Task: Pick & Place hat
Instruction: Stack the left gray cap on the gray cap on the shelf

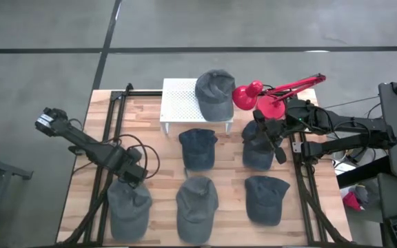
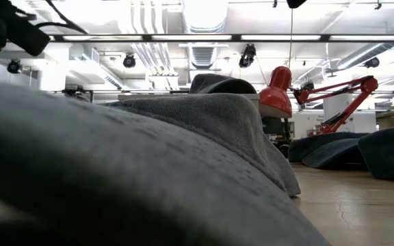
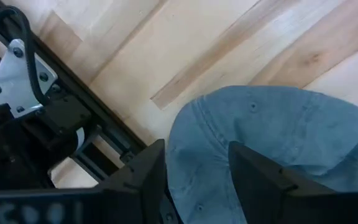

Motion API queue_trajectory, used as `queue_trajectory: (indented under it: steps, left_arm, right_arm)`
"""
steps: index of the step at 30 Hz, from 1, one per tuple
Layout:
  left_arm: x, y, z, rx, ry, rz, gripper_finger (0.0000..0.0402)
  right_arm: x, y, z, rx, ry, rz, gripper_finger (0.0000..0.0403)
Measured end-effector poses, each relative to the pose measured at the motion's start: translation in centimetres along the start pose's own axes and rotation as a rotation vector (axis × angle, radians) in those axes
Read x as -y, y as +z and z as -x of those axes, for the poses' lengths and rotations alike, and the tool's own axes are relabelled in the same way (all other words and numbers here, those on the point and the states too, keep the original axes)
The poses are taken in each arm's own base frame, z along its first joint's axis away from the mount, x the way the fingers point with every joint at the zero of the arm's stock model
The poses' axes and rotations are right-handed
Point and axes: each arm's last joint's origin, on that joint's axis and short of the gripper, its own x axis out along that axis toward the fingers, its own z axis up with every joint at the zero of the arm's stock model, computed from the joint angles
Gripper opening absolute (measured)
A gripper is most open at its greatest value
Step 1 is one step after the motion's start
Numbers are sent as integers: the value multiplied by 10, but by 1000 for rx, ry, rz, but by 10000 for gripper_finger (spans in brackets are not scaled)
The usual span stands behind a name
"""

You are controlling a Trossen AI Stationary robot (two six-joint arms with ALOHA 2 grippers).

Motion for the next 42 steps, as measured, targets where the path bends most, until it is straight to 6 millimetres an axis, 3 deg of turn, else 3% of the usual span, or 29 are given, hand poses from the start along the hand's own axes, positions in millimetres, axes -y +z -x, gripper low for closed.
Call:
queue_trajectory:
  steps: [9, 14, 28, 37, 42]
  left_arm:
    - [-2, -1, -13, -29, 21, -27, 262]
    - [-1, -2, -24, -63, -10, -92, 289]
    - [-10, -4, -45, -74, -79, -181, 292]
    - [-12, -6, -75, -79, -210, -359, 292]
    - [-12, -7, -94, -89, -272, -396, 272]
  right_arm:
    - [0, 0, 0, 0, 0, -1, 122]
    - [0, 0, 0, 0, 1, -11, 116]
    - [0, 0, 0, 2, 1, -14, 129]
    - [0, 2, 0, 19, 0, -24, 121]
    - [0, 3, 0, 31, 0, -20, 115]
